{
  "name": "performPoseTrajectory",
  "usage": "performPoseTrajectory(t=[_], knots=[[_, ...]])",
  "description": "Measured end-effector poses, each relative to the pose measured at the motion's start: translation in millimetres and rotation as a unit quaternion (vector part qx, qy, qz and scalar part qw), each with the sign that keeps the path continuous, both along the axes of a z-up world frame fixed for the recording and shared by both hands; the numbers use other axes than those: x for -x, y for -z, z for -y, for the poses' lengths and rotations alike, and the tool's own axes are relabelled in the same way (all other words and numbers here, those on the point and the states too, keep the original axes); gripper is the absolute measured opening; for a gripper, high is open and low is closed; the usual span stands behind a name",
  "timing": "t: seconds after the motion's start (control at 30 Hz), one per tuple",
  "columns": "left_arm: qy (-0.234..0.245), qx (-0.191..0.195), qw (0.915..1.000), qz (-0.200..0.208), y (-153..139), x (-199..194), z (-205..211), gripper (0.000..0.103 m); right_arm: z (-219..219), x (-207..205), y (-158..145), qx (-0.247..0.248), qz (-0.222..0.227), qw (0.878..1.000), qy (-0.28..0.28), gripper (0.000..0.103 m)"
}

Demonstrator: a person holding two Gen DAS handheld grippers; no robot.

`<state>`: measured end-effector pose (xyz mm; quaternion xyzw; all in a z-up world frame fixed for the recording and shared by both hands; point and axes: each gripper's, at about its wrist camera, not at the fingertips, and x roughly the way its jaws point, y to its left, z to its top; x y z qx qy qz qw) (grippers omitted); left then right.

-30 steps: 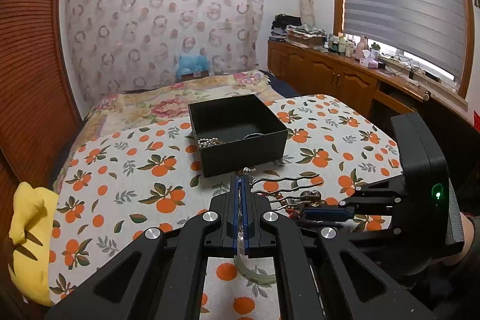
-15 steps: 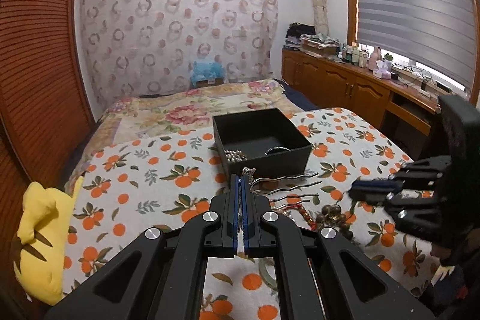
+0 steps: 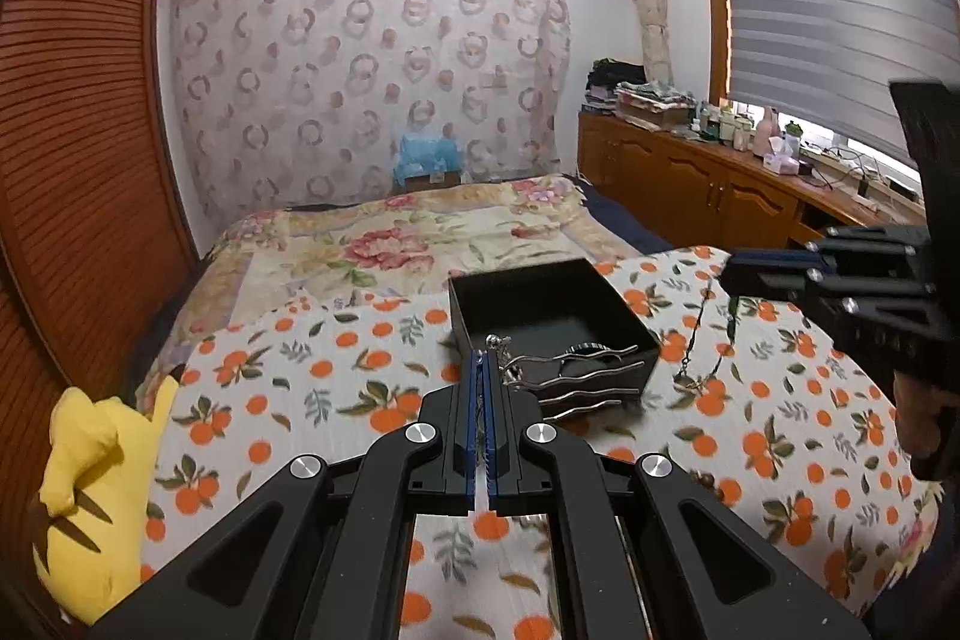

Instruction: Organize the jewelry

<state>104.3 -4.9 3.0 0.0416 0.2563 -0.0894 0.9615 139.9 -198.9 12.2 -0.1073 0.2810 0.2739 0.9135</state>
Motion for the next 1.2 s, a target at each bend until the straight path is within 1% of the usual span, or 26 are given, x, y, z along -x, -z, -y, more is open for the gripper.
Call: performPoseTrajectory(t=[0.17,0.33,0.43,0.5,0.57,0.7,0.83,0.93,1.2], knots=[[-0.002,-0.005,1.0,0.005,-5.9,-15.6,1.8,0.001,-10.7,-36.9,-12.6,0.004,0.001,1.0,0.001,0.01],[-0.004,-0.014,0.9999,0.001,-4.5,-28.5,4.4,0.001,-18.3,-73.9,-10.3,0.014,-0.01,1.0,0.011,0.01],[-0.003,-0.013,0.9999,-0.003,-3.1,-34.5,5.8,0.001,-23.0,-96.4,-3.6,0.009,-0.03,0.999,0.015,0.01],[-0.001,-0.017,0.9999,-0.004,-2.0,-38.2,8.1,0.001,-22.9,-113.6,5.2,-0.011,-0.059,0.998,0.018,0.011],[0.0,-0.021,0.9998,-0.005,-1.6,-42.3,10.2,0.001,-21.5,-122.0,11.6,-0.017,-0.069,0.997,0.024,0.011],[0.001,-0.027,0.9996,-0.007,-0.3,-50.3,14.1,0.001,-17.4,-128.9,21.9,-0.033,-0.085,0.995,0.027,0.012],[0.003,-0.028,0.9995,-0.012,0.5,-60.9,18.1,0.001,-9.5,-124.9,30.9,-0.023,-0.083,0.996,0.036,0.012],[0.003,-0.04,0.999,-0.018,5.0,-73.5,27.2,0.001,-0.5,-120.5,36.1,-0.018,-0.082,0.996,0.043,0.012],[0.006,-0.056,0.997,-0.054,25.2,-105.1,46.1,0.001,27.3,-105.6,44.9,-0.014,-0.082,0.995,0.05,0.012]])
